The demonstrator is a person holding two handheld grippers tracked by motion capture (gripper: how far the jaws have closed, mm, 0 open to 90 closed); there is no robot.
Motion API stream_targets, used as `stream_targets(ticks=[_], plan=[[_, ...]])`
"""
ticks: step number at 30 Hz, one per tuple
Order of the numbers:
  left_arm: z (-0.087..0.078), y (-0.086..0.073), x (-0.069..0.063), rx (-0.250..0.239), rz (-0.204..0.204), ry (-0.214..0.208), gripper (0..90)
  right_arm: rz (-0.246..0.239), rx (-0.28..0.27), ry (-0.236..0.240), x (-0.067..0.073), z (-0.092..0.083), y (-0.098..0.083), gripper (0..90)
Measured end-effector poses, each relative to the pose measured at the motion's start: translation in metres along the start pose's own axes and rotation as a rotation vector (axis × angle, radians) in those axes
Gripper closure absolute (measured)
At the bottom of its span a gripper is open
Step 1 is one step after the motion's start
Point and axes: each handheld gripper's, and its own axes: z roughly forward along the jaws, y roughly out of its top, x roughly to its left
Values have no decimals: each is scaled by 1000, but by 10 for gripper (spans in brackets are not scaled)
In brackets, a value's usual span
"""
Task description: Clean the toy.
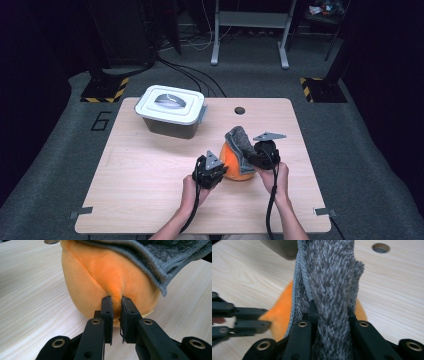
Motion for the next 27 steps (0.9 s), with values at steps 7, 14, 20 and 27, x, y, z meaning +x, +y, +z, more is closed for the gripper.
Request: stream_targets(ticks=[7, 14, 20, 27], plan=[[1, -1, 0, -10, -1, 3, 812, 57, 26, -49, -26, -1, -20, 760], [1, -1, -1, -17, -2, -6, 811, 159, 48, -46, -48, 5, -37, 760], [1, -1, 0, -17, -1, -6, 811, 197, 79, -73, -56, 9, -46, 760], [0, -1, 1, -21, 12, -17, 810, 220, 46, -89, -62, -4, -47, 760]])
